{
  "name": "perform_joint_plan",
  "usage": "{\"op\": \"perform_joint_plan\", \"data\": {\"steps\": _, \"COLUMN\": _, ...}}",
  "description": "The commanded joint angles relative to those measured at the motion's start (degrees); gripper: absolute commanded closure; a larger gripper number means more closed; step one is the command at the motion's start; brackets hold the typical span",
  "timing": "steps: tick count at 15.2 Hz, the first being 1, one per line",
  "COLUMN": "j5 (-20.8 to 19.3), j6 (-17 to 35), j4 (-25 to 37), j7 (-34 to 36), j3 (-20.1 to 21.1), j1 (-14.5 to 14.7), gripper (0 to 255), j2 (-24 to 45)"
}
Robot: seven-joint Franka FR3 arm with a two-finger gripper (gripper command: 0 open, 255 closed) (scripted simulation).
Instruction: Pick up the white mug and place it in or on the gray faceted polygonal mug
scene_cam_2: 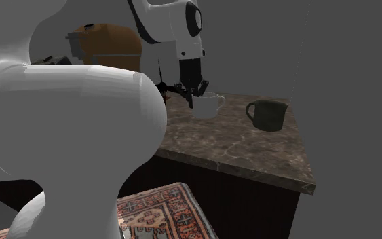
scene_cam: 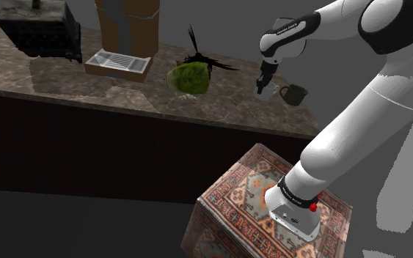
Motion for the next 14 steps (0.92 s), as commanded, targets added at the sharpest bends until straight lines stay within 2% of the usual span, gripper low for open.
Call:
{"op": "perform_joint_plan", "data": {"steps": 1, "j5": -0.3, "j6": -1.4, "j4": 0.6, "j7": 0.2, "j3": 0.1, "j1": 0.0, "gripper": 255, "j2": -0.9}}
{"op": "perform_joint_plan", "data": {"steps": 14, "j5": -1.5, "j6": -11.5, "j4": 6.8, "j7": 0.6, "j3": 0.7, "j1": 0.3, "gripper": 255, "j2": -5.0}}
